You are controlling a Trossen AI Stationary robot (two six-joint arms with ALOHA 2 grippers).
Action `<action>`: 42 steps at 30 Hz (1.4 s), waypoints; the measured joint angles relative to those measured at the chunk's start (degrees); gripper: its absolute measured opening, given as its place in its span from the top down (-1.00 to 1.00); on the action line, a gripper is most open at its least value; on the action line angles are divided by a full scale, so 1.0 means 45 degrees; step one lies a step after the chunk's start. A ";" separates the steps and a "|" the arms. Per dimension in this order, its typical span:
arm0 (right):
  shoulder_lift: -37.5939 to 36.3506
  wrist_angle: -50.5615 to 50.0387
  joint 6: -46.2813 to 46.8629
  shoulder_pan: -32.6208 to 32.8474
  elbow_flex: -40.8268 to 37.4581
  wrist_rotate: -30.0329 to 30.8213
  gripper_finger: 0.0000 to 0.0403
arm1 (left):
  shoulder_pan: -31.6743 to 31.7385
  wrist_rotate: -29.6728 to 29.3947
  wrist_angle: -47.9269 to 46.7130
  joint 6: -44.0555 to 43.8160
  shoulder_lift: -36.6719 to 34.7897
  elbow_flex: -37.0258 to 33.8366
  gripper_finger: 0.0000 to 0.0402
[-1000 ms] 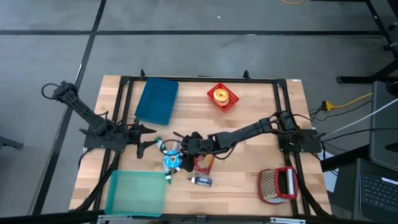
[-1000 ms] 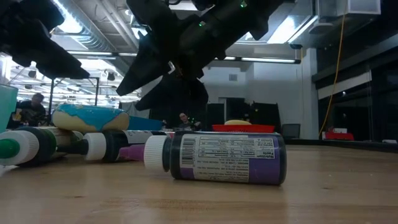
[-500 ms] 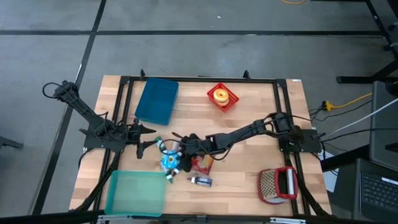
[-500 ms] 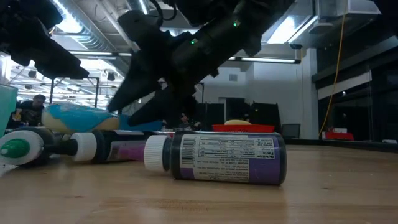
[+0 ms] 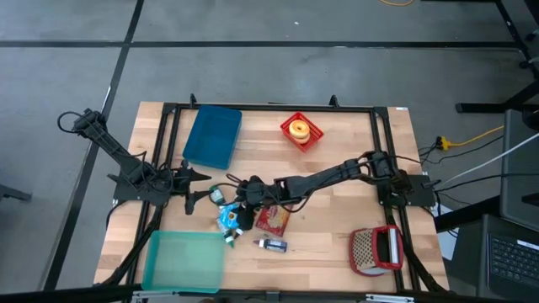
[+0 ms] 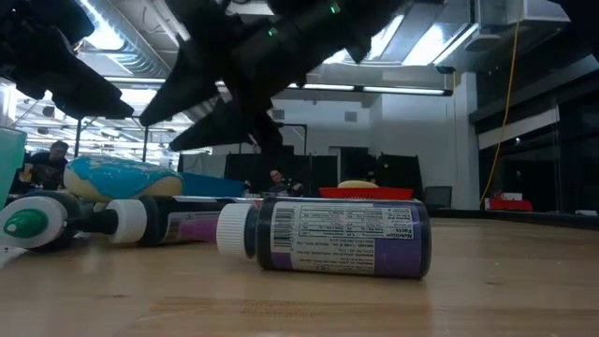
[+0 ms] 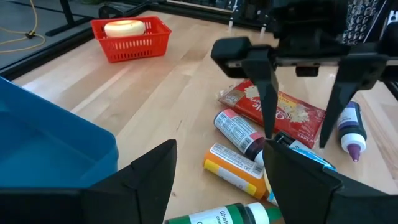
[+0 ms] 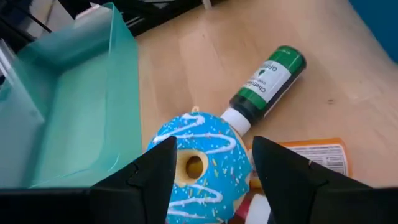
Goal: Pick & Place Food Item
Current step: Put the blue donut into the red bin
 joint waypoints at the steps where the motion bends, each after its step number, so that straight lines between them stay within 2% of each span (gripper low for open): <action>1: 0.0000 -0.0228 -0.0004 0.0005 0.0114 0.0001 -0.06 | 0.0000 0.0006 0.0000 -0.0007 0.0000 0.0000 -0.17; 10: 0.0247 -0.1221 0.0402 0.0088 0.0126 0.0265 -0.06 | 0.0000 0.0017 -0.0001 -0.0024 0.0000 0.0000 -0.17; 15: 0.0647 -0.0504 0.0525 0.0092 0.0126 -0.0290 -0.06 | 0.0000 0.0017 -0.0002 -0.0061 0.0004 0.0004 -0.17; 25: 0.1111 -0.0268 0.0900 0.0092 0.0141 -0.0264 -0.01 | 0.0000 0.0061 -0.0002 -0.0126 0.0004 0.0005 -0.17; 31: 0.1161 -0.0343 0.0988 -0.0003 0.0141 -0.0006 0.25 | 0.0000 -0.0056 -0.0001 -0.0126 0.0004 0.0005 -0.17; 38: 0.1161 -0.0240 0.0586 -0.0160 0.0136 -0.0067 0.88 | 0.0005 -0.0335 0.0007 -0.0039 0.0000 0.0005 -0.17; 40: 0.1091 -0.0250 0.0408 -0.0170 0.0133 -0.0178 0.93 | 0.0005 -0.0409 0.0007 -0.0034 0.0000 0.0005 -0.17; 42: 0.0877 -0.0245 0.0222 -0.0170 0.0126 -0.0277 0.90 | 0.0005 -0.0430 0.0007 -0.0034 0.0000 0.0005 -0.17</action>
